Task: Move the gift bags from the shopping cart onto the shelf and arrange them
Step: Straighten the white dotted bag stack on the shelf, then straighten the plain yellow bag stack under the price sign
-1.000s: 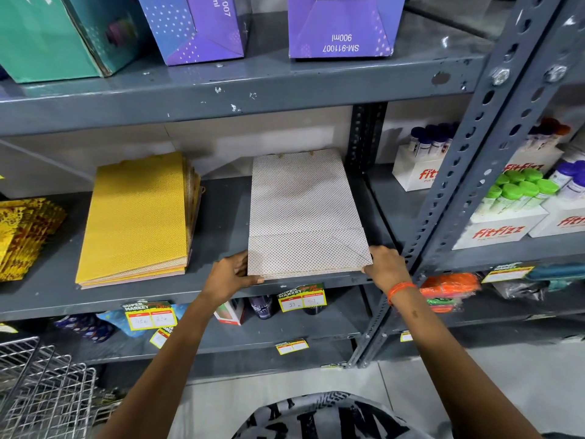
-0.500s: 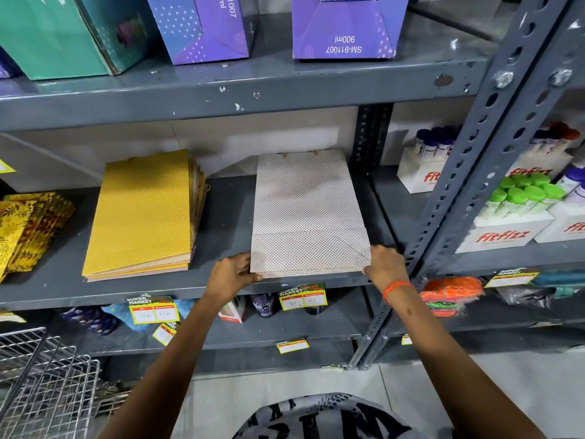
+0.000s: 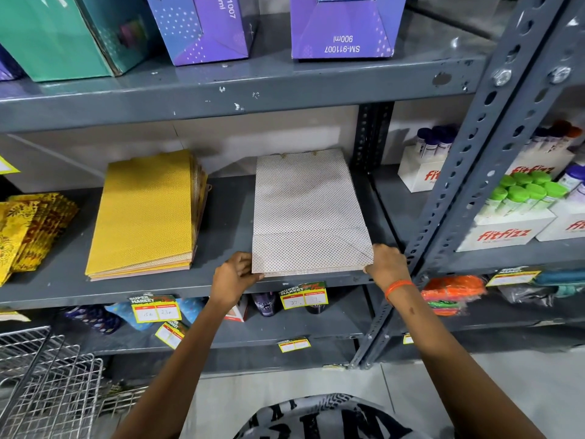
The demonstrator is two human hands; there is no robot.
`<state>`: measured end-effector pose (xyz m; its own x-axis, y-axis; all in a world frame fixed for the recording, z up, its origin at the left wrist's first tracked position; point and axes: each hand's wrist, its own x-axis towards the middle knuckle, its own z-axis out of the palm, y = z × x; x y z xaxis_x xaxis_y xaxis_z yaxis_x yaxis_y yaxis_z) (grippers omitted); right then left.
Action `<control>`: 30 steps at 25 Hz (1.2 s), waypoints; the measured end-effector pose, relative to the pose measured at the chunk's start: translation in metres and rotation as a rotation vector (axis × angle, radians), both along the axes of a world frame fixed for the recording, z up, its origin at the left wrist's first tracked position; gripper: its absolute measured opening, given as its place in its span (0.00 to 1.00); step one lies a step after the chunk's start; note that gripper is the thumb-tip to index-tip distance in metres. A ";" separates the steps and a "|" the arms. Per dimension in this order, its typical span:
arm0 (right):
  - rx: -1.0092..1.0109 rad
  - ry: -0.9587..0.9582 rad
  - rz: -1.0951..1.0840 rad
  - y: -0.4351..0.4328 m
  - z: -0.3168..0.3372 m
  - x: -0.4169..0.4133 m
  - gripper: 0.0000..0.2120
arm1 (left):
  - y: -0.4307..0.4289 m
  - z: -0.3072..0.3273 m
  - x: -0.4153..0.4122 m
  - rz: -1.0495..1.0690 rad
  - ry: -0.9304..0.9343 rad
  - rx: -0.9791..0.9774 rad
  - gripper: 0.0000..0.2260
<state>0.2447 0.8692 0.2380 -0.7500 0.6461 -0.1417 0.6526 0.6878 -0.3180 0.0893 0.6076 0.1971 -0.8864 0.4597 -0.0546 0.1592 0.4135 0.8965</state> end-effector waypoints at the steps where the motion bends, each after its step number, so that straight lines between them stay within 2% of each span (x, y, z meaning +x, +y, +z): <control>1: -0.004 0.000 0.000 0.000 0.001 0.000 0.07 | 0.000 0.000 0.000 -0.002 -0.003 -0.004 0.19; 8: -0.050 0.013 -0.004 -0.003 0.006 0.003 0.10 | -0.002 0.000 -0.003 -0.024 -0.031 -0.017 0.19; 14: -0.160 0.053 -0.012 -0.002 0.013 0.006 0.15 | -0.005 0.013 -0.013 -0.114 -0.181 -0.009 0.26; 24: -0.144 0.048 -0.020 -0.006 0.016 0.009 0.16 | -0.005 0.018 -0.013 -0.101 -0.133 -0.067 0.25; 26: -0.085 -0.029 -0.007 -0.011 0.022 0.009 0.19 | -0.004 0.021 -0.011 -0.098 -0.150 -0.060 0.24; 29: -0.021 -0.104 0.043 -0.029 0.038 0.000 0.29 | -0.007 0.030 -0.003 -0.070 -0.149 -0.097 0.17; 30: -0.009 -0.087 0.086 -0.038 0.045 -0.008 0.30 | -0.011 0.032 -0.001 -0.047 -0.128 -0.115 0.19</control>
<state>0.2365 0.8315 0.2826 -0.7874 0.5779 -0.2144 0.6164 0.7400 -0.2691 0.0878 0.5965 0.2288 -0.8467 0.4845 -0.2199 0.0686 0.5092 0.8579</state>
